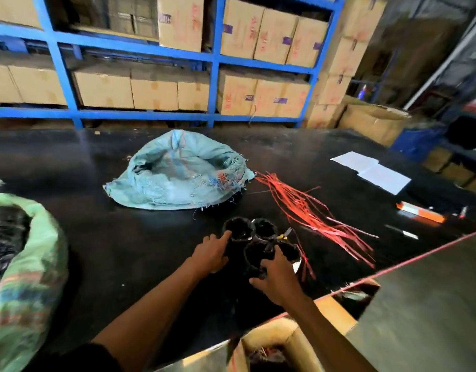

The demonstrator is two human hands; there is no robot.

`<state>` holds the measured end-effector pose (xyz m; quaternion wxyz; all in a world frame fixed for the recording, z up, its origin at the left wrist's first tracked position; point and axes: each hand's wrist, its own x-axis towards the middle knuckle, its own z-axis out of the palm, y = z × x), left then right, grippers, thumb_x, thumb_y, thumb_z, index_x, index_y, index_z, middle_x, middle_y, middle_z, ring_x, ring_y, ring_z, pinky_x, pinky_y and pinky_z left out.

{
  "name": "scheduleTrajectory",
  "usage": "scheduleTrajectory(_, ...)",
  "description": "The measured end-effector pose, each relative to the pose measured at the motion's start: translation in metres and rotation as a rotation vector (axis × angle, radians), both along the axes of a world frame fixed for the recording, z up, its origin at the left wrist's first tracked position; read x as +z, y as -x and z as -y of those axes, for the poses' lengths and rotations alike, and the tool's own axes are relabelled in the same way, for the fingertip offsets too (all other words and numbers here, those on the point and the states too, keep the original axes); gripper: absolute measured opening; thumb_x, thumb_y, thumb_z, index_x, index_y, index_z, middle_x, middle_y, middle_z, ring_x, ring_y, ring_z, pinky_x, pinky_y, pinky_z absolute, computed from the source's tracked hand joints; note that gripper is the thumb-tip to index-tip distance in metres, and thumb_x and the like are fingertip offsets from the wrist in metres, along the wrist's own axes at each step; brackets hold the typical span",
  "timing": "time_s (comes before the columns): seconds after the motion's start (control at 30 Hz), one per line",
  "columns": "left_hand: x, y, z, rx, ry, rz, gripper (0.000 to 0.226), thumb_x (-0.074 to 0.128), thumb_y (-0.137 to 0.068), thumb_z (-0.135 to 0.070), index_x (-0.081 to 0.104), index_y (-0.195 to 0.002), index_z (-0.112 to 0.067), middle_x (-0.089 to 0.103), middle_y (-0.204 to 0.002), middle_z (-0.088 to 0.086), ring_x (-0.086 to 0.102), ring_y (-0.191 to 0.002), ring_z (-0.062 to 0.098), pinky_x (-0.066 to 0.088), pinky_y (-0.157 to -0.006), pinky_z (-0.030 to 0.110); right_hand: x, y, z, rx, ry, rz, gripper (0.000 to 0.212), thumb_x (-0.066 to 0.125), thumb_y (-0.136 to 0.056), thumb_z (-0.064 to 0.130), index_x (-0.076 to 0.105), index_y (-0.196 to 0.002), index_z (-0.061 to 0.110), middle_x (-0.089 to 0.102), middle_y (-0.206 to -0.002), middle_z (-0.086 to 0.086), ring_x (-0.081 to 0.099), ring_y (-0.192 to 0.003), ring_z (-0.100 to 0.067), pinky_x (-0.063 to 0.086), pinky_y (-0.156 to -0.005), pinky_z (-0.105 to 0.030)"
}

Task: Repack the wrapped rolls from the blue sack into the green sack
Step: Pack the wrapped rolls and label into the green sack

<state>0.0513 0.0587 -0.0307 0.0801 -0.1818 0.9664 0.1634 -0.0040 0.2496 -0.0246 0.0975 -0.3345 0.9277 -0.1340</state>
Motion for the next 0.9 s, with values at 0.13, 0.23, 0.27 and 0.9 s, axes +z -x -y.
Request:
scheduleTrajectory(0.13,-0.002,-0.015,-0.006,0.118,-0.224,-0.263,0.044,0.059,-0.087,-0.04,0.045,-0.119,-0.012,0.042,-0.123,0.016,0.051,-0.112,0.035,0.046,-0.094,0.043,-0.01,-0.008,0.005,-0.008,0.258,-0.02,0.037,0.077,-0.069,0.041,0.066,-0.092,0.014,0.04,-0.131,-0.008,0.05,-0.116,-0.026,0.043,-0.094,-0.03)
scheduleTrajectory(0.23,0.017,-0.039,0.009,0.235,-0.318,-0.429,0.032,0.065,-0.085,-0.032,0.054,-0.108,-0.011,0.044,-0.118,0.012,0.053,-0.106,0.027,0.044,-0.095,0.033,0.006,-0.013,0.026,-0.007,0.484,0.01,0.033,0.083,-0.063,0.033,0.056,-0.077,0.019,0.043,-0.119,-0.002,0.052,-0.098,-0.017,0.043,-0.087,-0.024)
scheduleTrajectory(0.27,0.026,-0.05,0.019,0.274,-0.335,-0.451,0.03,0.066,-0.084,-0.032,0.055,-0.106,-0.013,0.045,-0.117,0.01,0.052,-0.104,0.023,0.044,-0.094,0.032,0.014,-0.016,0.036,0.007,0.527,0.023,0.037,0.084,-0.063,0.033,0.051,-0.077,0.02,0.041,-0.117,0.001,0.049,-0.094,-0.014,0.043,-0.085,-0.025)
scheduleTrajectory(0.9,0.109,-0.378,0.248,0.917,-0.41,-0.778,0.057,0.075,-0.051,-0.069,0.052,-0.086,-0.03,0.064,-0.081,0.004,0.059,-0.07,0.02,0.053,-0.071,0.05,0.083,-0.25,0.331,0.341,0.857,0.598,0.068,0.078,-0.071,0.039,0.042,-0.129,0.033,0.051,-0.113,0.014,0.049,-0.102,-0.001,0.039,-0.08,-0.009)
